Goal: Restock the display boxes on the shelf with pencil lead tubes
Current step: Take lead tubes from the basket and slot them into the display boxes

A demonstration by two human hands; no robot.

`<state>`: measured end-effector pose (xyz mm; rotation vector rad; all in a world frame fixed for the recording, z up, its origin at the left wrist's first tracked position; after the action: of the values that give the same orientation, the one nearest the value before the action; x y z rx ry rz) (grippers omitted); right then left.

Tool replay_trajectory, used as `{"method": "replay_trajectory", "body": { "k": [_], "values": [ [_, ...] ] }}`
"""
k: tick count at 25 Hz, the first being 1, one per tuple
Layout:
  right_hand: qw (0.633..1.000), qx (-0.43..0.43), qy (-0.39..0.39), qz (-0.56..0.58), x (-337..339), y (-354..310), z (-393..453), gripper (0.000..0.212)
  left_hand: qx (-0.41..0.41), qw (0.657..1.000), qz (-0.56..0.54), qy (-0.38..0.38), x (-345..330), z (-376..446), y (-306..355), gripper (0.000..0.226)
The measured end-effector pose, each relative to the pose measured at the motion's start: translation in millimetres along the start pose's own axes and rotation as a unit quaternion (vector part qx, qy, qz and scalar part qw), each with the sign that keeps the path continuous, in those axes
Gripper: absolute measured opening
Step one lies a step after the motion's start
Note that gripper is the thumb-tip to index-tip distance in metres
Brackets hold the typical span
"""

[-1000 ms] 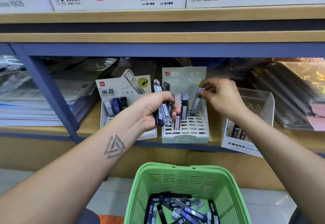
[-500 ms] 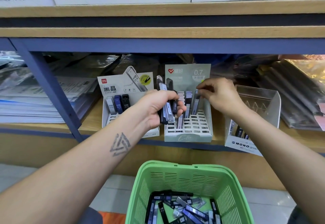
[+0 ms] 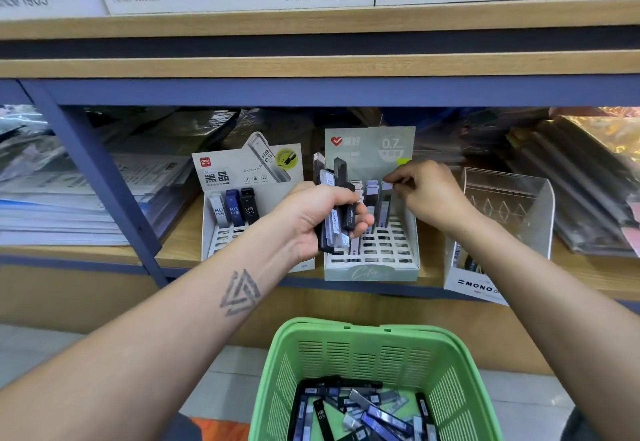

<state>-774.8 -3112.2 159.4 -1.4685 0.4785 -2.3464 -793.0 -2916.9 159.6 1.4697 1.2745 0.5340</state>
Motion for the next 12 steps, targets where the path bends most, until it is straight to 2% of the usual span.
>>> {"method": "replay_trajectory", "body": {
  "k": [8,12],
  "values": [
    [1.0,-0.008,0.006,0.029,-3.7,-0.1,-2.4,0.025,-0.006,1.0,-0.004,0.003,2.0,-0.9,-0.4,0.009],
    [0.996,-0.028,0.009,0.081,-6.9,0.7,0.1,0.011,-0.008,1.0,-0.001,0.005,1.5,-1.5,-0.8,0.009]
  ]
}}
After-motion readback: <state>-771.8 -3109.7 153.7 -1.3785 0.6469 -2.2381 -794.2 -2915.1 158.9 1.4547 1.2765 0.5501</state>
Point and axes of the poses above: each hand's wrist, its own z-axis towards the middle knuckle, its own x-axis out of the back of the hand, y = z × x, the point moved 5 cm from there along z, towards the middle knuckle
